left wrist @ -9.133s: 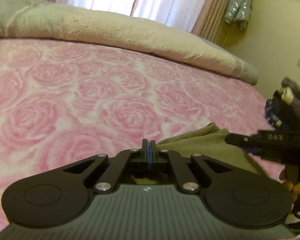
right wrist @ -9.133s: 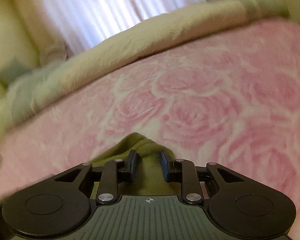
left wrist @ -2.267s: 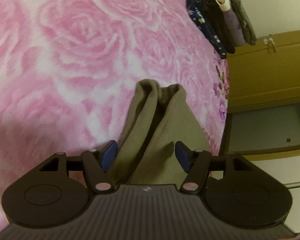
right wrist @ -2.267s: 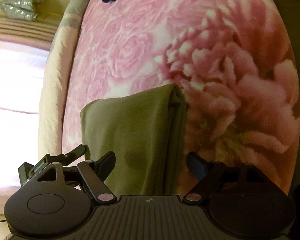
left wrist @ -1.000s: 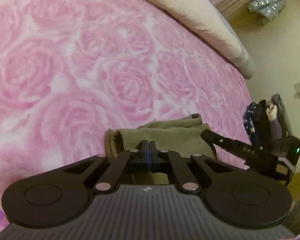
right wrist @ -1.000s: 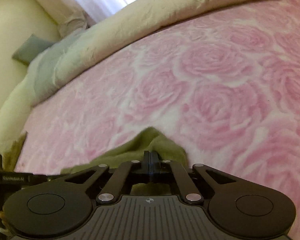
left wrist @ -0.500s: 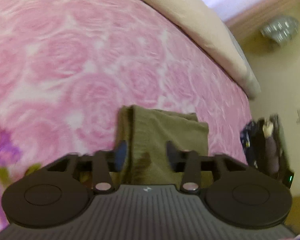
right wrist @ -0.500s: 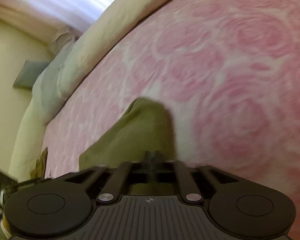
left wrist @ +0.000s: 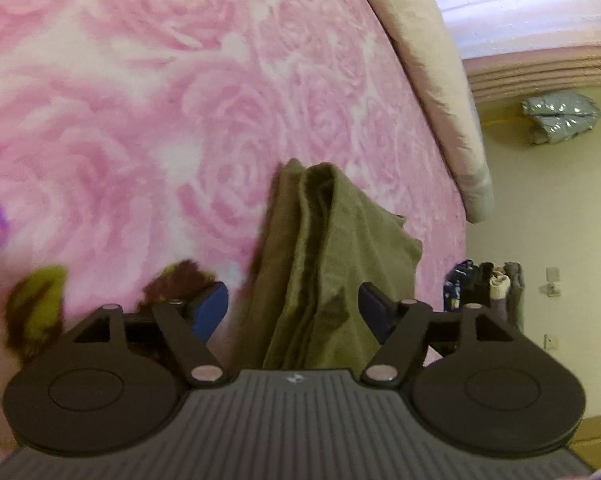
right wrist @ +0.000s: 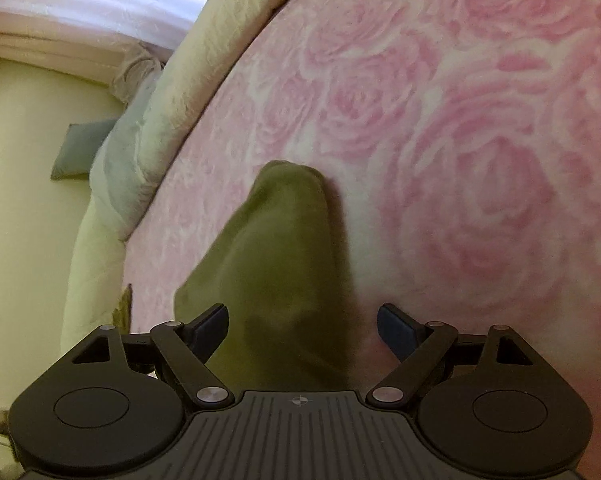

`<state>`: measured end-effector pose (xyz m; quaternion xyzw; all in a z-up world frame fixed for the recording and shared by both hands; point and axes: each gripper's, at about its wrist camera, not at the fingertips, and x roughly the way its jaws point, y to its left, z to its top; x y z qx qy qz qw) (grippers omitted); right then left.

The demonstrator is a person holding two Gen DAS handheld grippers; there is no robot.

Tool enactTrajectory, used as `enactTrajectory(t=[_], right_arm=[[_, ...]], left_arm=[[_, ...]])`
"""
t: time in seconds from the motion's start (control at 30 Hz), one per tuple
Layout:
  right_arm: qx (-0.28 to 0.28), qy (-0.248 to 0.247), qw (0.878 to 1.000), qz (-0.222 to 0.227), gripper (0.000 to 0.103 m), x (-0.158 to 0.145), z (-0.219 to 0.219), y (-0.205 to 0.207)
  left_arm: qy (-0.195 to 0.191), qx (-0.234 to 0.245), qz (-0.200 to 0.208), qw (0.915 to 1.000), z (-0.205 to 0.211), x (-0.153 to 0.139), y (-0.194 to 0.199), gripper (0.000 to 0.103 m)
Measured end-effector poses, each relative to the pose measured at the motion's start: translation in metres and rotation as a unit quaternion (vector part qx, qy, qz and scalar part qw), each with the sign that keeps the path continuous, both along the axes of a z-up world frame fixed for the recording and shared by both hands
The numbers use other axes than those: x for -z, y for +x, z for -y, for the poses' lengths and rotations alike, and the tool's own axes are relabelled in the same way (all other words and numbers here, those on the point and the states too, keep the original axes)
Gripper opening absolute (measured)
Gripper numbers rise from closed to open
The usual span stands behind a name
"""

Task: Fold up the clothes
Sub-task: 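Lift the pants bundle with both grippers and carry it toward the clothes stack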

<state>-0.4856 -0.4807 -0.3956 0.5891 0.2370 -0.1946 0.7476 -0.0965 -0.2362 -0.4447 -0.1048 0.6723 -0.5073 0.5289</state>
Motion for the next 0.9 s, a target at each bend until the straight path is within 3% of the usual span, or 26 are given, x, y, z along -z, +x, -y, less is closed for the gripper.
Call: enactTrajectory(t=[0.07, 0.23, 0.27, 0.3, 0.37, 0.43, 0.53, 0.63, 0.9], right_arm=[[-0.017, -0.006, 1.0, 0.003, 0.085, 0.002, 0.0, 0.011], [-0.02, -0.006, 1.0, 0.003, 0.082, 0.005, -0.002, 0.032], [-0.014, -0.006, 1.0, -0.001, 0.063, 0.005, -0.003, 0.033], [-0.005, 0.0, 1.0, -0.005, 0.051, 0.004, -0.005, 0.03], [0.015, 0.013, 1.0, -0.012, 0.037, 0.004, -0.009, 0.023], [0.027, 0.011, 0.999, -0.014, 0.033, -0.007, -0.017, 0.021], [0.057, 0.006, 0.998, -0.014, 0.032, -0.036, -0.027, 0.015], [0.104, -0.003, 0.995, -0.004, 0.032, -0.083, -0.04, -0.002], [0.227, -0.035, 0.973, 0.014, 0.032, -0.21, -0.072, -0.065]], left_arm=[[-0.008, 0.019, 0.002, 0.9998, 0.009, 0.0, -0.002, 0.063], [-0.001, 0.07, 0.016, 0.9975, 0.041, 0.002, -0.006, 0.042], [0.002, 0.077, 0.018, 0.9969, 0.042, 0.002, -0.004, 0.035], [0.002, 0.083, 0.012, 0.9965, 0.043, 0.002, -0.002, 0.031], [0.003, 0.094, -0.001, 0.9955, 0.045, -0.003, 0.001, 0.027], [-0.003, 0.112, 0.007, 0.9936, 0.052, -0.018, 0.0, 0.026], [-0.013, 0.134, 0.008, 0.9909, 0.065, -0.055, 0.001, 0.026], [-0.032, 0.168, 0.007, 0.9852, 0.084, -0.105, -0.004, 0.026], [-0.083, 0.268, 0.012, 0.9598, 0.142, -0.226, -0.063, 0.026]])
